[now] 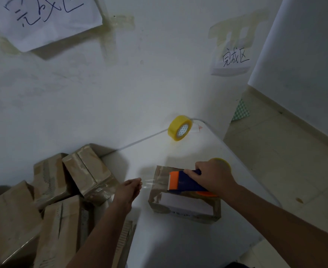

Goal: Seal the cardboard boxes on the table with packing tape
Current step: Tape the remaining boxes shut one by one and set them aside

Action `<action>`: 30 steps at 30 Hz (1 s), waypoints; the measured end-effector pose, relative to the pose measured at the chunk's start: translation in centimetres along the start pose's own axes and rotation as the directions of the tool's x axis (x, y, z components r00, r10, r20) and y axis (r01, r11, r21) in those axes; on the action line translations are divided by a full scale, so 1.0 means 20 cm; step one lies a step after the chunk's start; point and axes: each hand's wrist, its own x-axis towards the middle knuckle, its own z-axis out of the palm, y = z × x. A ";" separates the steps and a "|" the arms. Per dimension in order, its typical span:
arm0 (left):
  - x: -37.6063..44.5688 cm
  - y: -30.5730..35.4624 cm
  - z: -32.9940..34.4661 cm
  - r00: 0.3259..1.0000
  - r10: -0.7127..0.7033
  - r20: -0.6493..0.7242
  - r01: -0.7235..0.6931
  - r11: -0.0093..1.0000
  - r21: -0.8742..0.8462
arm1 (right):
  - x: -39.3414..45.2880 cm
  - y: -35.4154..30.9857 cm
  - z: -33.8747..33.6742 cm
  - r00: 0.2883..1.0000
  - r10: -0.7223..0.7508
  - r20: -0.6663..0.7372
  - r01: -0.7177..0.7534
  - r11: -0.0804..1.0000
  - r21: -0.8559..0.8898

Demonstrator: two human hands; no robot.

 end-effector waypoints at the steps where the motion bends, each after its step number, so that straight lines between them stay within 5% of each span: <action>1: 0.01 -0.02 0.01 1.000 -0.003 -0.008 0.003 1.000 0.010 | 0.00 0.00 0.00 1.000 0.005 0.001 -0.005 1.000 -0.001; 10: 0.03 -0.16 0.15 0.999 0.008 0.037 -0.018 0.961 0.274 | -0.01 -0.01 0.03 1.000 0.019 0.013 -0.019 1.000 -0.016; 17: 0.10 -0.23 0.04 0.999 0.006 0.033 -0.026 0.781 0.624 | -0.02 -0.02 0.03 0.999 0.032 0.004 -0.032 0.999 -0.032; 23: -0.12 -0.10 0.09 0.963 0.181 0.200 -0.244 0.901 0.359 | -0.01 -0.02 0.04 1.000 0.030 0.006 -0.030 0.999 -0.018; 27: -0.27 -0.10 0.16 0.919 0.285 0.273 -0.392 0.742 0.544 | -0.01 -0.02 0.04 1.000 0.020 -0.007 -0.020 1.000 -0.003; 30: -0.31 -0.13 0.19 0.922 0.239 0.305 -0.378 0.724 0.577 | 0.00 -0.02 0.05 1.000 0.018 0.004 -0.018 1.000 -0.005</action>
